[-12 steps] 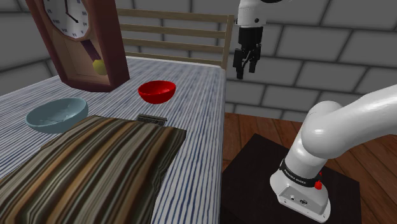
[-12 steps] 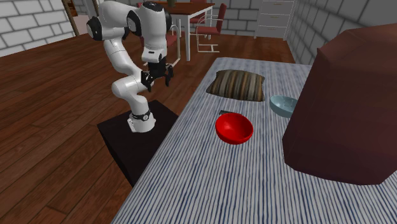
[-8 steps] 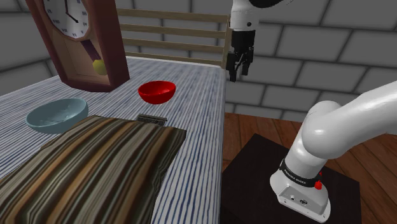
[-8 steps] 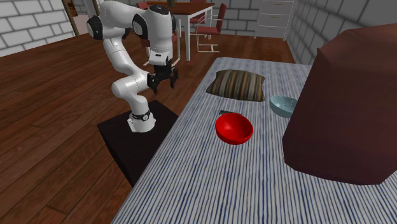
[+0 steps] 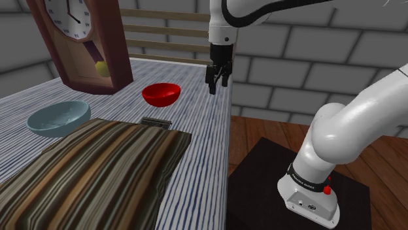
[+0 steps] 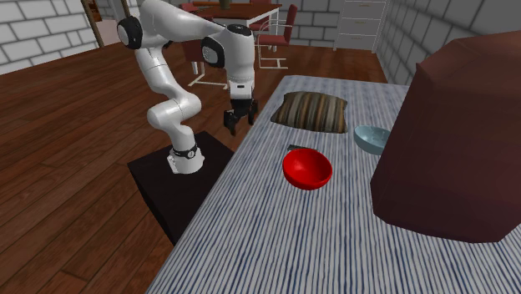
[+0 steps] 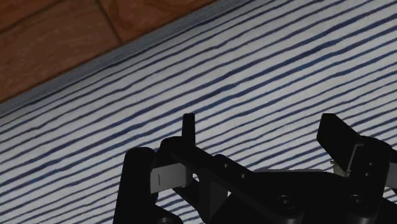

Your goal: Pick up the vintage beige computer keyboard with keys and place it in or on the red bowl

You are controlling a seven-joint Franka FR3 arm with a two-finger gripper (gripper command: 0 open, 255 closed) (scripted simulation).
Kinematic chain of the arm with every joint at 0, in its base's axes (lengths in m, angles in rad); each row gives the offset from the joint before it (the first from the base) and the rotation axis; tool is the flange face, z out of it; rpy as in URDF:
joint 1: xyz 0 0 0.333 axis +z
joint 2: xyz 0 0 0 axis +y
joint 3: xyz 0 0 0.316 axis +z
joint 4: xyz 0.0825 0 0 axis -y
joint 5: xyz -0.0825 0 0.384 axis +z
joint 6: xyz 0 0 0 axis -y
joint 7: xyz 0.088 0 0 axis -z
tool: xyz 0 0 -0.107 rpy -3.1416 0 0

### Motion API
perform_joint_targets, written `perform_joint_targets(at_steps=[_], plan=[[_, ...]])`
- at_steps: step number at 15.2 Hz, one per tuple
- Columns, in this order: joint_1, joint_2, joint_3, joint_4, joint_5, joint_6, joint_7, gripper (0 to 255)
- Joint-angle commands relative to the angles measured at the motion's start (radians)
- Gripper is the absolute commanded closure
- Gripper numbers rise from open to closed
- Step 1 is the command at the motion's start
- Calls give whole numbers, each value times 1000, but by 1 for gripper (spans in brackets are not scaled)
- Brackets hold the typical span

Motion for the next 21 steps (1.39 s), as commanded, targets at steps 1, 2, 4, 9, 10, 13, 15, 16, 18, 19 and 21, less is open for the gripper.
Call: perform_joint_targets(at_steps=[1, 2, 4, 9, 10, 13, 15, 16, 18, 19, 21], plan=[[15, 51, 15, 12, 10, 54, -7, 0], [23, 78, 23, 22, 15, 78, -10, 0], [38, 134, 40, 46, 22, 123, -14, 0], [72, 277, 83, 121, 31, 225, -22, 0], [79, 306, 92, 139, 31, 243, -23, 0], [99, 393, 117, 198, 25, 292, -25, 0], [112, 452, 133, 242, 18, 321, -25, 0], [119, 482, 141, 265, 13, 334, -24, 0], [134, 541, 156, 314, 1, 357, -22, 0], [135, 543, 157, 315, 0, 358, -22, 0], [136, 554, 157, 301, -2, 383, -21, 0]])
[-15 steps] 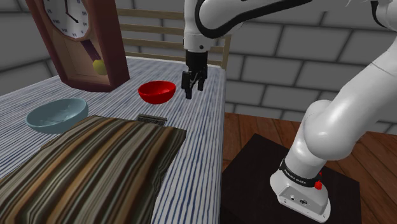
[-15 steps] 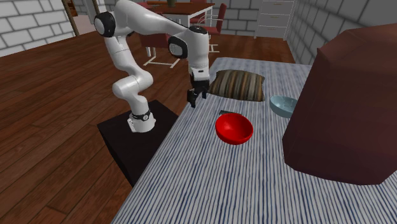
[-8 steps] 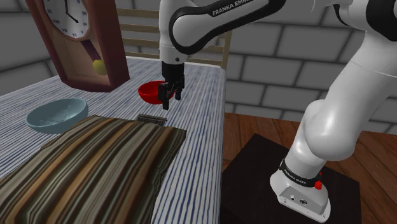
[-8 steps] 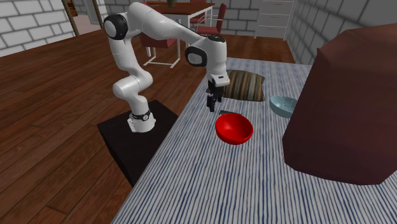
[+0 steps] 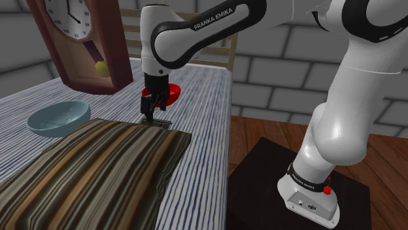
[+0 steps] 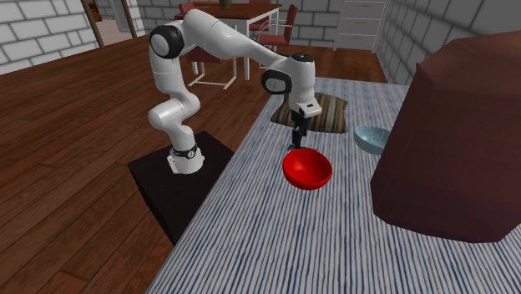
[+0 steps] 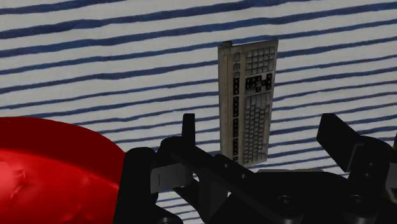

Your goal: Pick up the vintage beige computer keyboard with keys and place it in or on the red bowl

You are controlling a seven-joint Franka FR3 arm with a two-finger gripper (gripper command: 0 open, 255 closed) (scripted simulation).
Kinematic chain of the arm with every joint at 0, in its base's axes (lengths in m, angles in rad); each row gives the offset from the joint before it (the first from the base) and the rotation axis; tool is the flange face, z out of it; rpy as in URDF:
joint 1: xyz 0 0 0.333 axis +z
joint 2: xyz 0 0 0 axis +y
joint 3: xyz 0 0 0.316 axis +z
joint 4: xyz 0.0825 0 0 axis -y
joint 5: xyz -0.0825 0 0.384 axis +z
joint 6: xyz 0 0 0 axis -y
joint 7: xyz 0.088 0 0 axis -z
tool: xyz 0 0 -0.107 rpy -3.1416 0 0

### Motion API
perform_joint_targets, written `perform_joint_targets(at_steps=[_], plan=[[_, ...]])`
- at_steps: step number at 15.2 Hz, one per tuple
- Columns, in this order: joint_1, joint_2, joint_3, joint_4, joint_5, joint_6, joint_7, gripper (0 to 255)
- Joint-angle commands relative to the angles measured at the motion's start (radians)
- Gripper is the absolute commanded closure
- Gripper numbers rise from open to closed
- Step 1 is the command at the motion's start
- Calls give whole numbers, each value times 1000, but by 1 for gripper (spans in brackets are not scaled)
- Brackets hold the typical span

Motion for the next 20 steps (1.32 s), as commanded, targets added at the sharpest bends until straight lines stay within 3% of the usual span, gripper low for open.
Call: perform_joint_targets(at_steps=[1, 5, 13, 14, 20], plan=[[1, 15, 1, -6, -3, 23, 0, 0], [5, 45, 2, -34, -11, 80, 5, 0], [5, 45, 2, -34, -11, 79, 5, 0], [5, 45, 2, -34, -11, 79, 5, 255], [5, 43, 3, -33, -10, 77, 6, 255]])
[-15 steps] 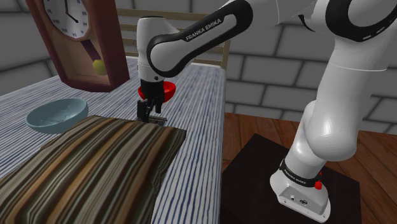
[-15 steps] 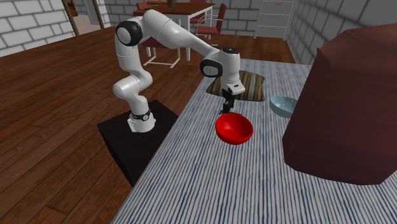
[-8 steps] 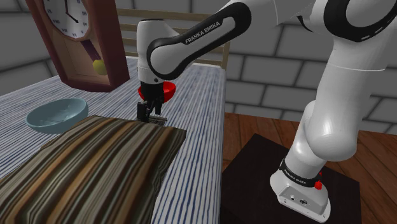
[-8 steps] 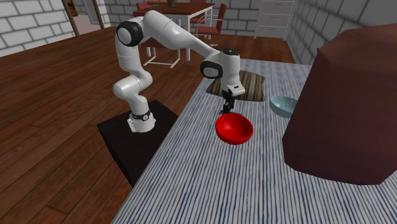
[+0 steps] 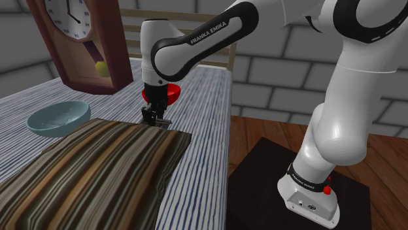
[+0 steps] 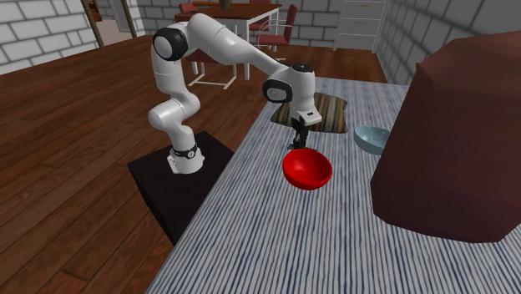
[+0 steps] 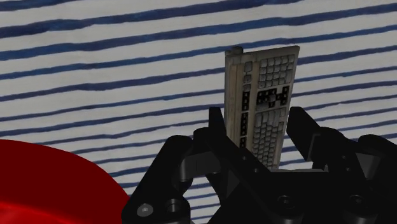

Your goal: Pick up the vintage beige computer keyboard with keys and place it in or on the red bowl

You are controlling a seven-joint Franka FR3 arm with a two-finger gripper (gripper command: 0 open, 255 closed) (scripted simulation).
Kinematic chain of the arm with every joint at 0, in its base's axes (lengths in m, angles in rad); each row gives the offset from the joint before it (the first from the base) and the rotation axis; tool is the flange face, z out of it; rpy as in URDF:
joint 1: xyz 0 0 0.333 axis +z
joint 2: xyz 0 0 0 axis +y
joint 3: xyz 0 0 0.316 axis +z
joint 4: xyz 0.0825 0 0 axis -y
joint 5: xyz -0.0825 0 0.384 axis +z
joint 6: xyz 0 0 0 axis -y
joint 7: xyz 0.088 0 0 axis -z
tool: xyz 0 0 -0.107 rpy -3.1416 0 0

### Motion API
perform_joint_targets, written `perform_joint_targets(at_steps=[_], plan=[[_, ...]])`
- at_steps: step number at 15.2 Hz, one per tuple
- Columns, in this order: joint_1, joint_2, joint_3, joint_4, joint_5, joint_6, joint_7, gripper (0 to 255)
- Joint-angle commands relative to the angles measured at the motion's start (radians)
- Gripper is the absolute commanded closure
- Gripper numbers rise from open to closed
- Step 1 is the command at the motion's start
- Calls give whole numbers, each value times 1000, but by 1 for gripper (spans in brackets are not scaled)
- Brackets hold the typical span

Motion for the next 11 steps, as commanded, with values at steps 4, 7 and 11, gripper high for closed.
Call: perform_joint_targets(at_steps=[4, 7, 11], plan=[[0, -3, 0, 6, 1, -11, -1, 255], [-1, -19, 0, 29, 5, -49, -2, 255], [-2, -37, 0, 63, 8, -101, -2, 255]])
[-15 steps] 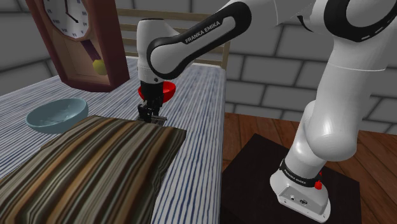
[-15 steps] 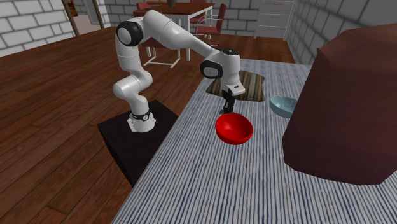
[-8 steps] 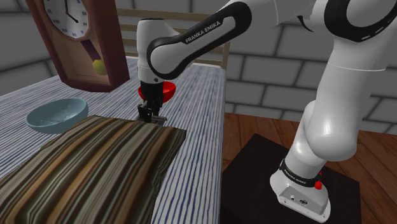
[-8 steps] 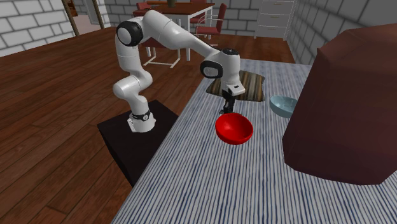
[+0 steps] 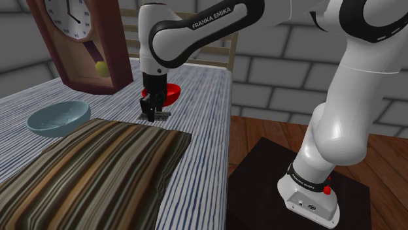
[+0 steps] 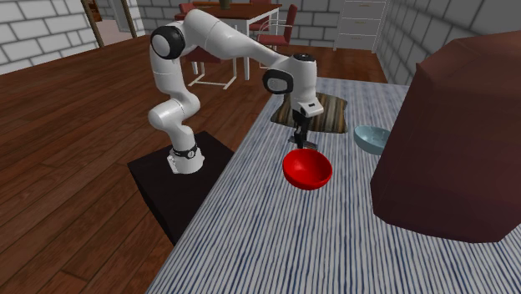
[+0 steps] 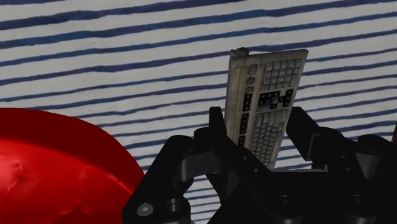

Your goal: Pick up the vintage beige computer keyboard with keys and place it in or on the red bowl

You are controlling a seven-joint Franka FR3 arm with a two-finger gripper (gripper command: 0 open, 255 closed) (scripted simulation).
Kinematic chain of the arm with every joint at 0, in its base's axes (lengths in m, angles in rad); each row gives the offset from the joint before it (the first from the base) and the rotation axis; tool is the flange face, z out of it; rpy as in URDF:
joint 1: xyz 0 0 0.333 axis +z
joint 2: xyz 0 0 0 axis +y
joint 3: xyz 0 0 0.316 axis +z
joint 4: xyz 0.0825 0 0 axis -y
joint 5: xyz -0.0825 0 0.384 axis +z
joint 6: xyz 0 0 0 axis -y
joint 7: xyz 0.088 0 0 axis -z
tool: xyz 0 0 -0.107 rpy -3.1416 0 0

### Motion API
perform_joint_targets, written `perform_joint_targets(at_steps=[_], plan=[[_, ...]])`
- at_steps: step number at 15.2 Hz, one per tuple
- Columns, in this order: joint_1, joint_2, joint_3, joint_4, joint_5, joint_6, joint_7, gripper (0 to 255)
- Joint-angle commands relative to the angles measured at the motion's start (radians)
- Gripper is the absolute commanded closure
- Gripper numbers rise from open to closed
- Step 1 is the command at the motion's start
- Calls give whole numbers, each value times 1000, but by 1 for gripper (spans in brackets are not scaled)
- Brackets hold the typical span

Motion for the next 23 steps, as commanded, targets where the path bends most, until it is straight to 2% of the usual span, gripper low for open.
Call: perform_joint_targets(at_steps=[1, 21, 23], plan=[[0, -10, 0, 19, 2, -29, 2, 255], [-3, -44, -2, 244, 4, -287, 11, 255], [-24, -20, -22, 278, 3, -301, -29, 255]])
